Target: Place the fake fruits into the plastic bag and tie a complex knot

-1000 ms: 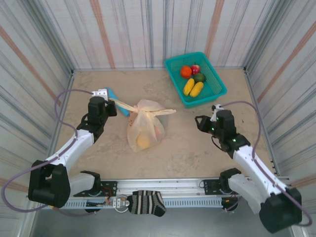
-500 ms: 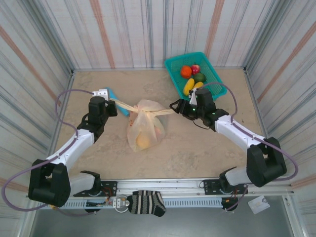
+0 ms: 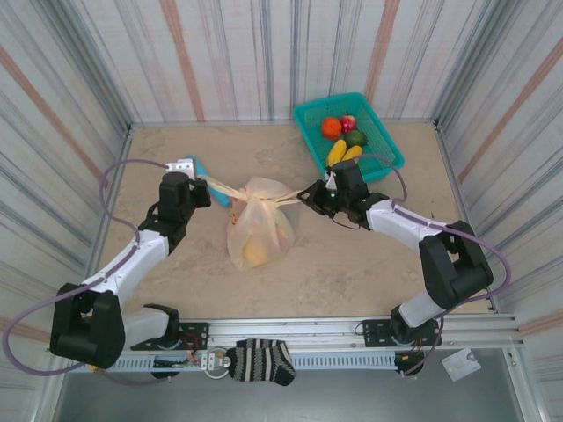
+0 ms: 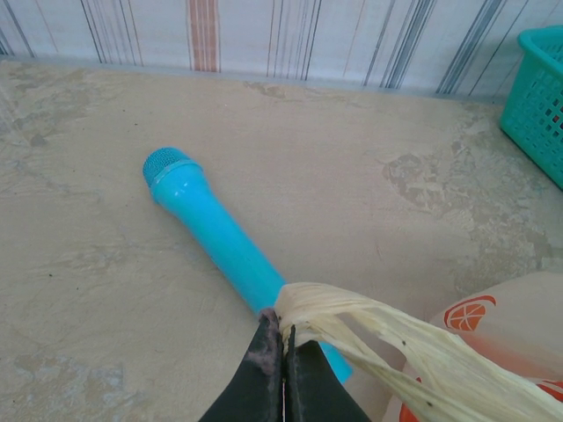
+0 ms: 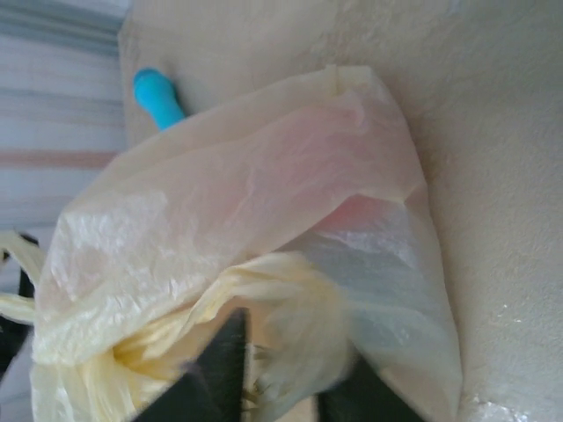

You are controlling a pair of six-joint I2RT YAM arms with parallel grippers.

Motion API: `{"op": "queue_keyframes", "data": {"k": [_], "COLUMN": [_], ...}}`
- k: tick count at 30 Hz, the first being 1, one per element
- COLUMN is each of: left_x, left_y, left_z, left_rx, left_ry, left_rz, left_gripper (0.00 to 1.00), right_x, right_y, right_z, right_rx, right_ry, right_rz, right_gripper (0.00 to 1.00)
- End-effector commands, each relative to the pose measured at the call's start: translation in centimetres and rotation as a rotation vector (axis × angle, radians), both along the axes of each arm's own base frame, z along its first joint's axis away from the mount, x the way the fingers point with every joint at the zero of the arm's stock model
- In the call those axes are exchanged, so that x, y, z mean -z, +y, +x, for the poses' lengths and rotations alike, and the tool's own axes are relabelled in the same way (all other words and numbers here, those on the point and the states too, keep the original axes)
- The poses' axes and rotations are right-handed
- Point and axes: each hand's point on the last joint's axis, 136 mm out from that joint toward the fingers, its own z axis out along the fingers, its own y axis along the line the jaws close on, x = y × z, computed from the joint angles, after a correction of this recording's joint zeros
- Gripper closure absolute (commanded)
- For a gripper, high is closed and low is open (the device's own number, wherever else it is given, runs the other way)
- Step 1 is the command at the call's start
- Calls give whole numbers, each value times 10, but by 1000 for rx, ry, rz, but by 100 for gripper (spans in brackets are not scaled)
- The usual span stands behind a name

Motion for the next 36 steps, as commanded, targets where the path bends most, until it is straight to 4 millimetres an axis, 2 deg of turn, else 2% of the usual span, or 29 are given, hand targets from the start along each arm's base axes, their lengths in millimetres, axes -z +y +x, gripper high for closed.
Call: {"op": "queue_keyframes", "data": {"k": [1, 2, 9, 13, 18, 25, 30, 33, 34, 36], "left_x": [-19, -19, -21, -24, -28, -1, 5, 7, 6, 3], "left_y": [-2, 1, 17, 23, 28, 11, -32, -42, -42, -41], "left_z": [2, 1, -6, -10, -16, -34, -45, -50, -51, -52], "left_rx": [-19, -41, -185, -226, -253, -196, -28, 8, 15, 18], "left_ry": [-55, -60, -47, -56, -65, 20, 55, 94, 98, 95], "left_rz": [-32, -41, -94, -124, -141, -176, -109, -135, -134, -117], "left_gripper": [100, 100, 100, 100, 100, 100, 100, 100, 97, 76], "right_x": [-24, -29, -75, -84, -70, -46, -41, -48, -53, -64], "right_y": [-15, -21, -54, -76, -106, -140, -130, -122, -119, -113], "right_z": [12, 11, -13, -28, -46, -64, -70, -69, -68, -68], "right_rx": [64, 79, 155, 222, 294, 373, 299, 262, 247, 214], "right_ry": [-85, -101, -279, -324, -315, -277, -284, -307, -320, -346], "right_rz": [-22, -29, -194, -239, -296, -320, -312, -303, -298, -287], "right_gripper": [92, 100, 100, 100, 100, 100, 100, 99, 93, 73]}}
